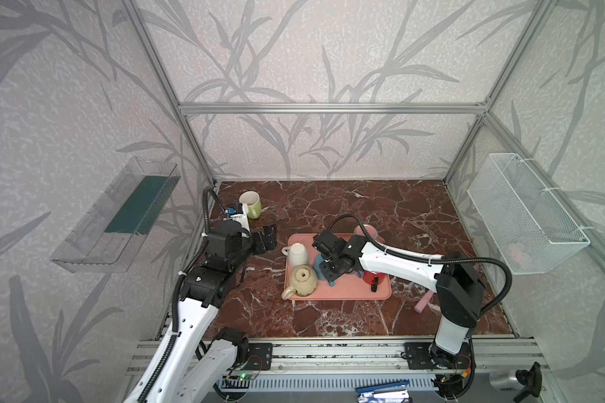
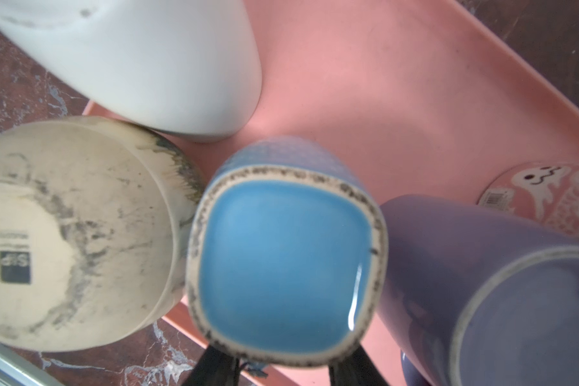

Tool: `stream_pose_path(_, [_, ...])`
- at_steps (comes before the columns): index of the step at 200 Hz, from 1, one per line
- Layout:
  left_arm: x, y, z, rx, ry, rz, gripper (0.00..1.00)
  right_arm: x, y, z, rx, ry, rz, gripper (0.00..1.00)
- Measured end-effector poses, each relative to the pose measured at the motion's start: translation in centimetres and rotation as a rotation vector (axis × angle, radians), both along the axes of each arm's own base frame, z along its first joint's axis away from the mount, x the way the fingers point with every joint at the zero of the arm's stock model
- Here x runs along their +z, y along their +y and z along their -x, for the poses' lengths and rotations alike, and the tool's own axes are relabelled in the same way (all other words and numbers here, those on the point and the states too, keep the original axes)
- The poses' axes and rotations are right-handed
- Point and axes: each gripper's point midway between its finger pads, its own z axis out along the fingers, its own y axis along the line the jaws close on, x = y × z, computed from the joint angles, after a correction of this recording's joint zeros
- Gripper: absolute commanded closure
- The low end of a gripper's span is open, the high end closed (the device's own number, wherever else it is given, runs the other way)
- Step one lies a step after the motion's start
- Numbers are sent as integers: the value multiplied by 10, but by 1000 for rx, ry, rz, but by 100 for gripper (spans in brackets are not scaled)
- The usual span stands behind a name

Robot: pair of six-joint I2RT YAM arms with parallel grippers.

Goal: Turn the mug right side up
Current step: Pick up the mug from the tray.

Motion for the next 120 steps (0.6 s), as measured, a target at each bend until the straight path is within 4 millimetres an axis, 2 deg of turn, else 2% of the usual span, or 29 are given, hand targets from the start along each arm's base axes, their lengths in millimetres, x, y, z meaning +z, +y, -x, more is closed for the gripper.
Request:
stream_pose_path(24, [0,0,0,0,0,0,6,0,-2,-1,2,2,8,66])
stream_pose_path(120, [-1,0,0,0,3,-1,6,-14,-2,-6,14,28,56,62])
